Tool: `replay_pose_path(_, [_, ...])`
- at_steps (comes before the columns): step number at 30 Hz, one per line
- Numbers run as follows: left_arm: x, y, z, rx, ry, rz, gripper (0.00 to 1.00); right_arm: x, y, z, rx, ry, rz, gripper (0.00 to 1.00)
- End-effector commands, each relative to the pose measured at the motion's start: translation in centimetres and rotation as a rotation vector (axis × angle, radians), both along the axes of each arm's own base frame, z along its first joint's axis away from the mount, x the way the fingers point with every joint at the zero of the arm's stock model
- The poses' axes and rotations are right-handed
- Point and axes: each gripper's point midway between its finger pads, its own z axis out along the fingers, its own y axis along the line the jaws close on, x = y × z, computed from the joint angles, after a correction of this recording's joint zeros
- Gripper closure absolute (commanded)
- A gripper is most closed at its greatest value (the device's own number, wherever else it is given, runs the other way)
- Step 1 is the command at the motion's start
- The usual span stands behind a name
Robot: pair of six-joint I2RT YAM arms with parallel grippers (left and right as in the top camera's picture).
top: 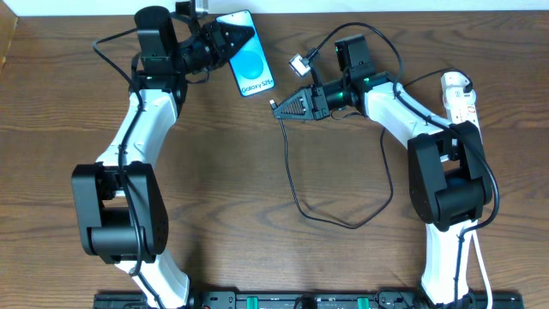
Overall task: Plug charger to phone and switch on socket
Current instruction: 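Lift the plug with the right gripper toward the phone's bottom edge, then align the plug with the phone's bottom port using the right gripper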
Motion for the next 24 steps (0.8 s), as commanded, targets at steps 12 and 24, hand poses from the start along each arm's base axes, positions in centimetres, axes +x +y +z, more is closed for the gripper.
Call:
replay_pose_path(12, [0.4,-1.3,2.9,0.017,-0.140,0.026,0.93,0.6,0.7,1.5,0.009,0.049,0.028,0.99])
replay_pose_path(24, [-0.8,-2.1,5.6,-0.063,-0.196,-0.063,0.93,1.1,0.9,2.2,0.018,0.025,0.028,0.99])
